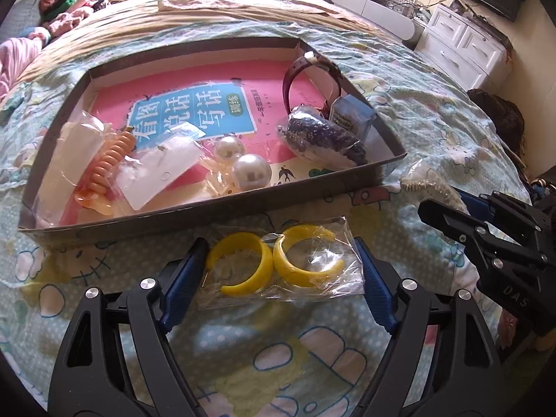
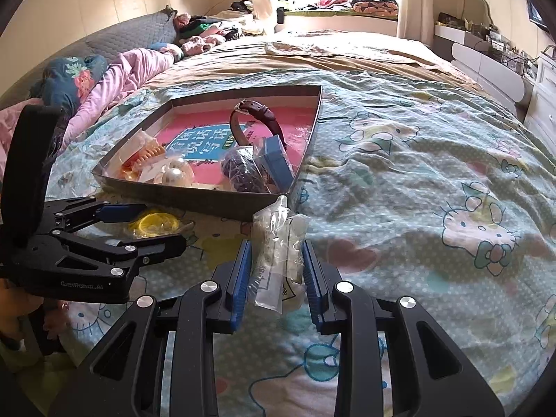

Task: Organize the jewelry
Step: 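Carry the yellow bangle bag and clear bag into the tray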

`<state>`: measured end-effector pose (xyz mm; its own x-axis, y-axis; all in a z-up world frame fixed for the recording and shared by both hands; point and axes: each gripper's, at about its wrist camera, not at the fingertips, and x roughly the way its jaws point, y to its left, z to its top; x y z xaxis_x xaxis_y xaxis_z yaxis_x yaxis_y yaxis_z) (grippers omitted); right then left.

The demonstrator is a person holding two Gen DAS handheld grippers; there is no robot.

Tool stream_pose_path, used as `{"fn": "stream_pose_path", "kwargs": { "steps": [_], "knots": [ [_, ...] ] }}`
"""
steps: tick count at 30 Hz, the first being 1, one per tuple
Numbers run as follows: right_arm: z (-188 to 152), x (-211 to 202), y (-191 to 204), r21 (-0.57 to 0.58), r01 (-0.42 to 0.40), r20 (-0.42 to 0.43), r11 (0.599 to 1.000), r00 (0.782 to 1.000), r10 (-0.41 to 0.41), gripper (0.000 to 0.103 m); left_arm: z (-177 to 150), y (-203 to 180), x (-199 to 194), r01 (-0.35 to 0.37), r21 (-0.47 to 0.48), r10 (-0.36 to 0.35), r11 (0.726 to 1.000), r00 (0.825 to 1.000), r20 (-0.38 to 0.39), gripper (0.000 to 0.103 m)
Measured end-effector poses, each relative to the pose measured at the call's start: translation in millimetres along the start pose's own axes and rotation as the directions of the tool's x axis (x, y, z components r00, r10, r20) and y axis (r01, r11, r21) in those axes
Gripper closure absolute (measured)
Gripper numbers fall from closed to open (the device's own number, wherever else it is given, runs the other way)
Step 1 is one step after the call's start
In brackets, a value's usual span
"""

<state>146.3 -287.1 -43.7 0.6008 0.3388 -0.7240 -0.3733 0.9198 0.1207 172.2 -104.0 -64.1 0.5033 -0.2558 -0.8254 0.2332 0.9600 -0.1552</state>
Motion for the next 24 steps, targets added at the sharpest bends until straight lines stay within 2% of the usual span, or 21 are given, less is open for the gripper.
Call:
{"fn": "stream_pose_path", "kwargs": {
  "steps": [13,24],
  "knots": [
    [21.6,-15.1,26.2,-0.051,-0.011,0.045,0.999,0.999,0.013,0.075,3.4,15.7,-49.6,-0.023,-0.011,0.024,1.000,0.994,0.104,0.029],
    [39.8,-16.2,54.0,-0.103,-0.030,0.066,0.994,0.997,0.037,0.075,5.2,40.2,-69.5,-0.051,-0.049,0.058,0.997,0.987,0.153,0.029]
  ]
}}
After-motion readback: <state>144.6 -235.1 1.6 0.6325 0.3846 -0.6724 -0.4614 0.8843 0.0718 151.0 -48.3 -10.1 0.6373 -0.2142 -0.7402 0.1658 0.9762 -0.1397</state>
